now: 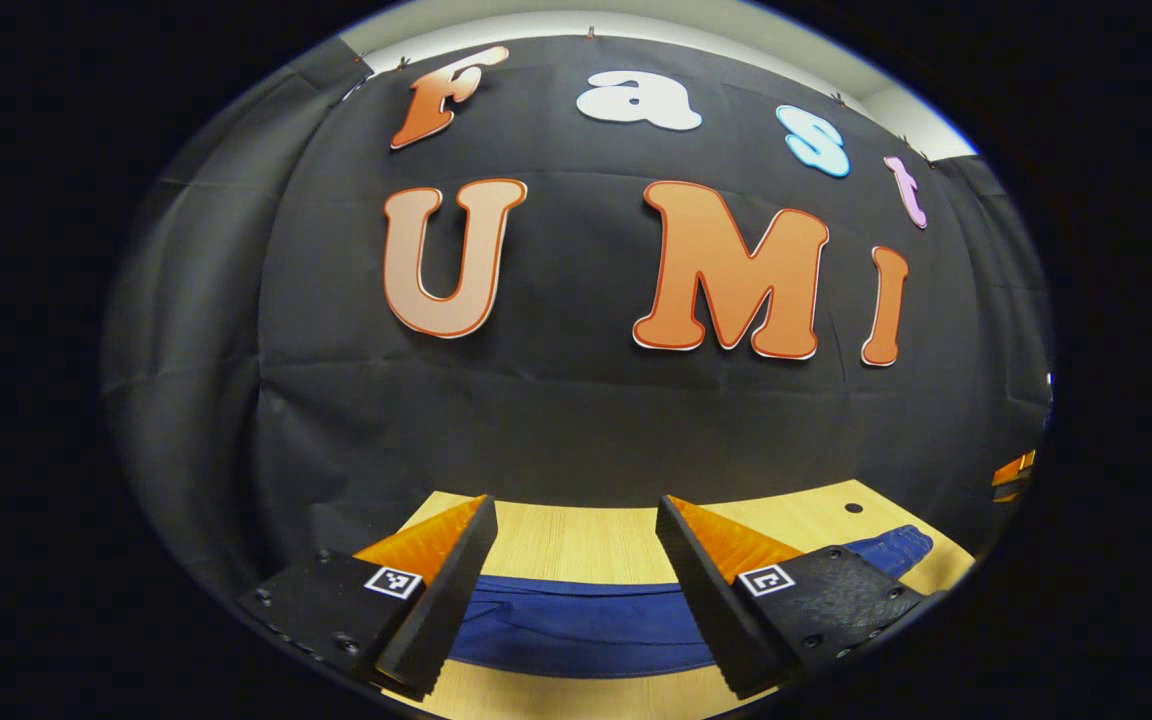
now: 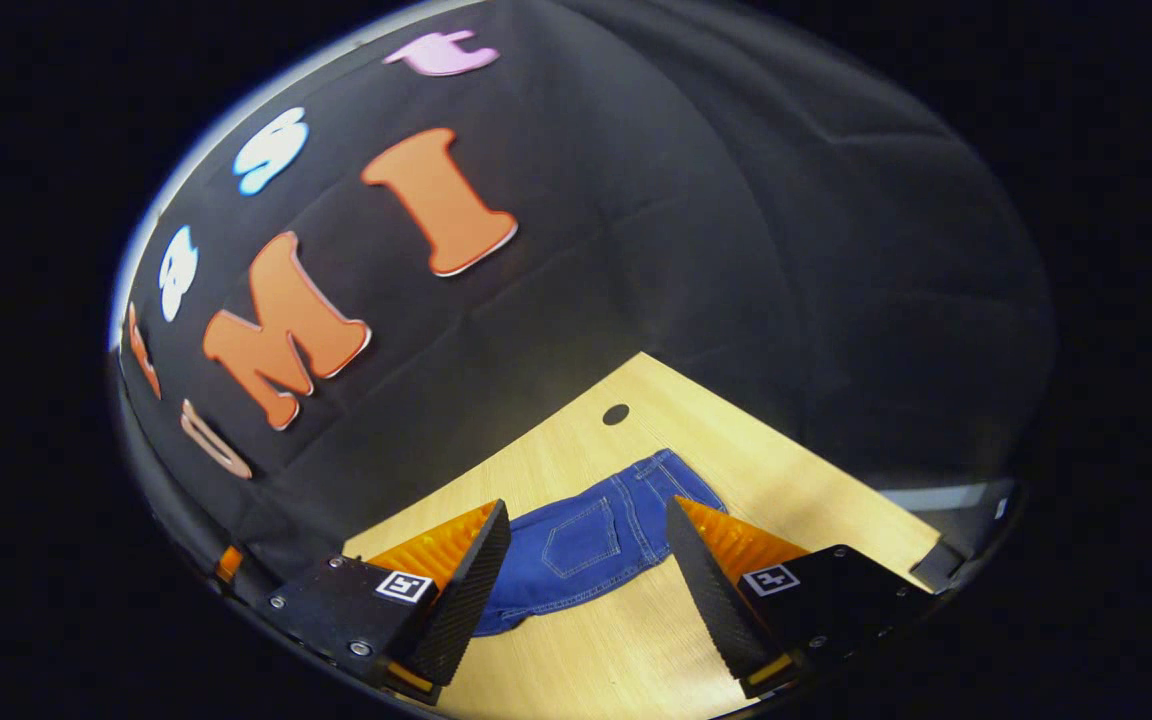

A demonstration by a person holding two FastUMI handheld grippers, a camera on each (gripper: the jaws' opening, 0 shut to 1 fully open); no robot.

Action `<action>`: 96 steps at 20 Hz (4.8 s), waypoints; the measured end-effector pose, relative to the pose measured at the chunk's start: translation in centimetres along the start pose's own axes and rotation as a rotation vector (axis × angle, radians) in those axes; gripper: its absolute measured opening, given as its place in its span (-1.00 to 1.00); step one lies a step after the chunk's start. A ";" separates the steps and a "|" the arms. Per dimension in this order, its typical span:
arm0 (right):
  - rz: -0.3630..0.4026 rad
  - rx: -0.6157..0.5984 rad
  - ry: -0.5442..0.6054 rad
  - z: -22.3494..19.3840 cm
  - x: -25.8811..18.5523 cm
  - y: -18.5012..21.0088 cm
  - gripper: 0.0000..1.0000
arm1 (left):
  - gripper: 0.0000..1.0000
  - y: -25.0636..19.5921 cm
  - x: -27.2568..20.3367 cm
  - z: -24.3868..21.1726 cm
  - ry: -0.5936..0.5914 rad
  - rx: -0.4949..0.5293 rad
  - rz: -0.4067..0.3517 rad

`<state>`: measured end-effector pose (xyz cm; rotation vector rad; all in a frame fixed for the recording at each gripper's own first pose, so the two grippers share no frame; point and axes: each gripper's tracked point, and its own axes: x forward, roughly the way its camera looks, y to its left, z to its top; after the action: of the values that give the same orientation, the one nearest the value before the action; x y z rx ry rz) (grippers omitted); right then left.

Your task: Grasp the waist and the cuffs of the jeans and fold them to make the two legs overlap; first hold the waist and fold one-third of the jeans toward the cuffs, then hold the cuffs and fold the remaining one-third in the same direction to finish folding.

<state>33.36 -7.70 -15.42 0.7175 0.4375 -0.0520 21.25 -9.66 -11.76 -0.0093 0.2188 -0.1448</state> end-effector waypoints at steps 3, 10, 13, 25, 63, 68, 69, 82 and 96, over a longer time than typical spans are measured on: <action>-0.056 0.157 0.068 -1.0 2.2 -1.5 0.94 | 0.97 0.0 -0.3 -0.1 0.021 0.000 0.022; -0.177 0.287 0.201 -4.1 7.1 -5.1 0.94 | 0.97 0.8 -1.2 -0.9 0.084 0.036 0.081; -0.194 0.315 0.234 -5.3 9.6 -5.7 0.94 | 0.96 1.4 -1.5 -1.1 0.109 0.054 0.108; -0.282 0.353 0.260 -8.0 14.3 -6.6 0.39 | 1.00 2.1 -2.9 -1.5 0.172 0.072 0.142; 0.192 -0.065 0.240 -25.3 8.0 42.5 -0.78 | 0.98 8.0 -2.6 -2.1 0.171 -0.013 0.050; 0.141 -0.205 0.370 -34.8 10.3 43.7 -0.79 | 1.00 8.3 -2.7 -2.6 0.187 -0.009 0.040; 0.126 -0.242 0.396 -36.8 10.5 43.3 -0.78 | 1.00 8.2 -2.6 -2.6 0.190 -0.010 0.039; 0.137 -0.286 0.440 -40.2 9.5 43.3 0.94 | 0.99 7.1 -3.3 -4.0 0.246 -0.139 0.048; 0.103 -0.248 0.280 -24.3 4.7 36.2 0.94 | 0.95 2.3 -4.3 -5.2 0.375 -0.904 0.115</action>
<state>35.68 35.84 -10.92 0.5027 0.6617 0.1988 16.29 -6.68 -15.95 -0.8732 0.6434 0.0786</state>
